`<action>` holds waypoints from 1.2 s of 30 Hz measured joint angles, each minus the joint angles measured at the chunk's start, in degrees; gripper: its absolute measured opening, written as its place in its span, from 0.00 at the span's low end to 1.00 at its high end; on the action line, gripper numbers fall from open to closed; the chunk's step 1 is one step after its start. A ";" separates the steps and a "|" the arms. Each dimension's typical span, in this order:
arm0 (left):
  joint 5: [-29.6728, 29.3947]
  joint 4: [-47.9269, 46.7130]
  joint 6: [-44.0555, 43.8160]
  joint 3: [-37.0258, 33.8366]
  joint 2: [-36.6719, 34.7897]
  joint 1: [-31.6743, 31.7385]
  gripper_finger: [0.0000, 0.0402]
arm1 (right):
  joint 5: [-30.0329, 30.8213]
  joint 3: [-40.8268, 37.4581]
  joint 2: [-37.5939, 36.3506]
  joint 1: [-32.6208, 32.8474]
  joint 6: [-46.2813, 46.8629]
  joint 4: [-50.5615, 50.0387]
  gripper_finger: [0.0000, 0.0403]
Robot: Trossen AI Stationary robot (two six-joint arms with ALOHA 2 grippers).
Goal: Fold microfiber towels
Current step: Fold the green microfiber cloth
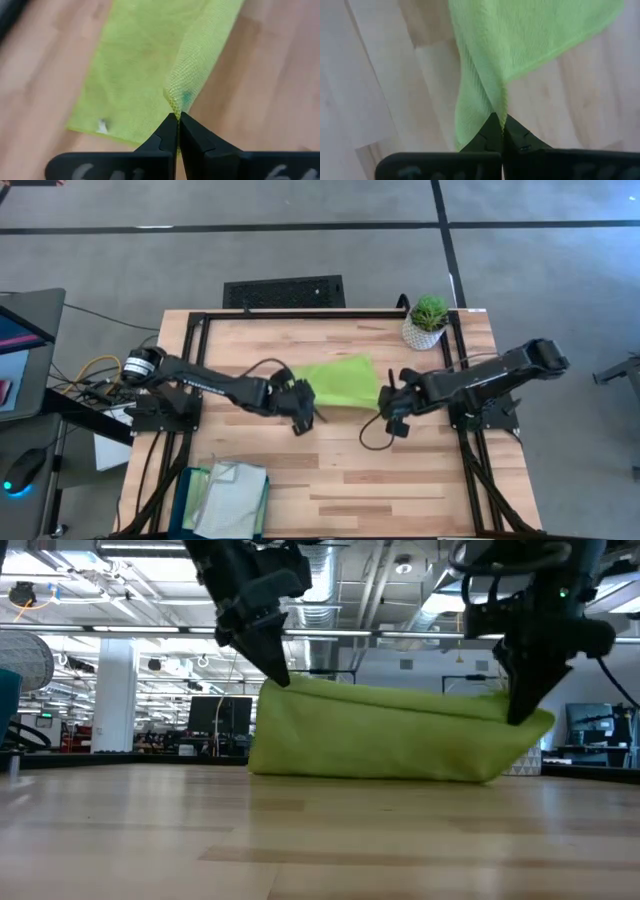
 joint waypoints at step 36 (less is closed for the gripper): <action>-8.16 2.86 -29.31 -10.01 0.00 -2.34 0.00 | 10.68 0.00 18.75 -20.81 -25.87 32.29 0.02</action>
